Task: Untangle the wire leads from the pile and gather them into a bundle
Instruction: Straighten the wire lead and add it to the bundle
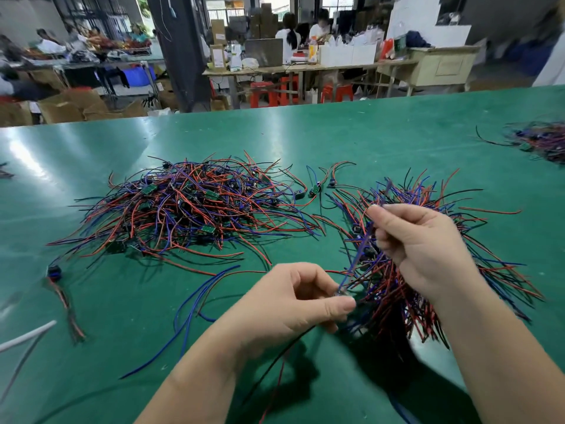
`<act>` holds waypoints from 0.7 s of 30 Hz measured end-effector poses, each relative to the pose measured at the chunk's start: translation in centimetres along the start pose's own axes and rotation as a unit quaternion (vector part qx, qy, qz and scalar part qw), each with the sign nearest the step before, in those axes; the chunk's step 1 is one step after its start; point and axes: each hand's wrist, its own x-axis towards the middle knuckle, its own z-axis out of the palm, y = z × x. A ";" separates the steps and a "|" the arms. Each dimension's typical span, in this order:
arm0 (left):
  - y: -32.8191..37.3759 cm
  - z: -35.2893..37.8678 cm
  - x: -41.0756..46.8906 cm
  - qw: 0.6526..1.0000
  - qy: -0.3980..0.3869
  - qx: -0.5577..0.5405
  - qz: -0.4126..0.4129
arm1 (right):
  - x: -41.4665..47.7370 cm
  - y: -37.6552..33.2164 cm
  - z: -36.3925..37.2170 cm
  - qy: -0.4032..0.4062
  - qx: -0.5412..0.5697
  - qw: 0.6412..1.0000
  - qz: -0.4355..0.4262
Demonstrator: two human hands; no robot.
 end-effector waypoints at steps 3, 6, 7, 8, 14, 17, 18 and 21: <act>-0.1 0.1 -0.2 0.998 -0.053 0.024 -0.031 | 0.5 -0.3 -0.6 0.054 0.060 0.996 0.022; 0.1 -0.7 -0.4 0.997 -0.067 0.013 -0.034 | 0.7 0.0 -0.7 0.069 0.118 0.990 0.047; 0.3 -0.9 -0.5 0.997 -0.071 0.004 -0.024 | 0.8 0.0 -0.7 0.070 0.138 0.987 0.047; 0.4 -1.1 -0.5 0.997 -0.068 -0.018 -0.008 | 0.9 -0.1 -0.8 0.070 0.158 0.984 0.044; 2.0 -1.0 -0.4 0.934 0.037 -0.355 0.029 | 0.5 0.4 -0.2 -0.076 0.090 0.990 0.084; 2.4 -1.0 -0.3 0.890 0.088 -0.447 0.032 | -0.9 1.7 0.9 -0.234 -0.032 0.970 0.060; 2.2 -0.8 0.0 0.888 0.109 -0.446 0.033 | -1.4 2.0 1.4 -0.269 -0.046 0.961 0.034; 1.2 0.3 0.7 0.912 0.167 -0.371 0.053 | -2.2 2.4 2.5 -0.267 -0.028 0.963 -0.019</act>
